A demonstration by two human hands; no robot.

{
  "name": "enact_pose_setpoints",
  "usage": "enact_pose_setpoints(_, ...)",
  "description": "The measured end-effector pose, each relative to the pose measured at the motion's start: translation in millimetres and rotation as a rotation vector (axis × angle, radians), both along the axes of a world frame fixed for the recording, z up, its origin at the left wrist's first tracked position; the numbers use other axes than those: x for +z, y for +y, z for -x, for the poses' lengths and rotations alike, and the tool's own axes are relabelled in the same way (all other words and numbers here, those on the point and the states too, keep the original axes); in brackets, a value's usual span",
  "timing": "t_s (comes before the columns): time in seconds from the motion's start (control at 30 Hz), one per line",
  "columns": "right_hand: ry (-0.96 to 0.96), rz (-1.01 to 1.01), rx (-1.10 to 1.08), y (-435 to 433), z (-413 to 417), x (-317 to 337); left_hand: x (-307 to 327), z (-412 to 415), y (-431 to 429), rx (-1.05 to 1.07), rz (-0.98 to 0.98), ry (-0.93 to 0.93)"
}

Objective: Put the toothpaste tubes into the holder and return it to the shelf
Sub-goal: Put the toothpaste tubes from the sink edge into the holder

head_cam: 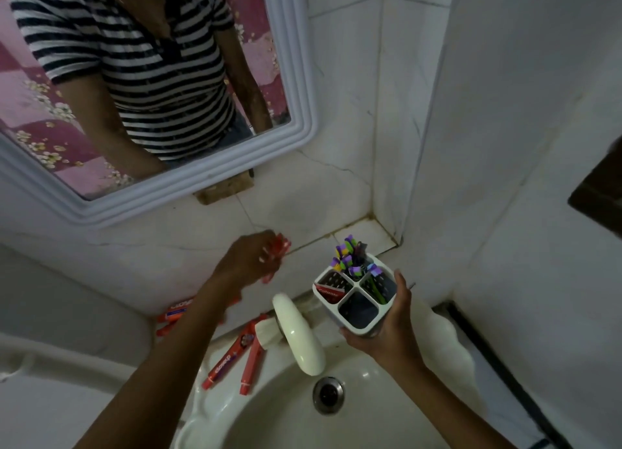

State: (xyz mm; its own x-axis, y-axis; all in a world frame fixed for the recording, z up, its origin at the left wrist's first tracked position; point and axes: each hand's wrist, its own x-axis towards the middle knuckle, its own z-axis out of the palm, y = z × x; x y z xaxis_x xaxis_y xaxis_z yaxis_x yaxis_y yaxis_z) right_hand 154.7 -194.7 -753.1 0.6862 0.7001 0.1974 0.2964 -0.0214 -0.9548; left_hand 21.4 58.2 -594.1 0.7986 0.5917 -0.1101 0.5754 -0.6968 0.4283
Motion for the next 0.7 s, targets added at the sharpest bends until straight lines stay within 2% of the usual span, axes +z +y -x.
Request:
enact_pose_setpoints(0.1,-0.008,0.000,0.002,-1,0,-1,48,-13,-28,0.027,0.234,-0.311)
enact_pose_setpoints(0.2,-0.019,0.008,0.020,-2,-1,-3,65,-29,-52,-0.041,0.371,-0.398)
enact_pose_setpoints(0.4,-0.056,0.018,0.022,-1,-5,-10,34,-38,-61,-0.111,0.383,-0.181)
enact_pose_setpoints(0.57,-0.039,0.016,0.018,0,-5,-9,22,6,-27,0.109,0.251,-0.156)
enact_pose_setpoints(0.7,-0.050,0.022,0.011,0,-6,-11,-15,63,-5,0.289,0.141,0.223)
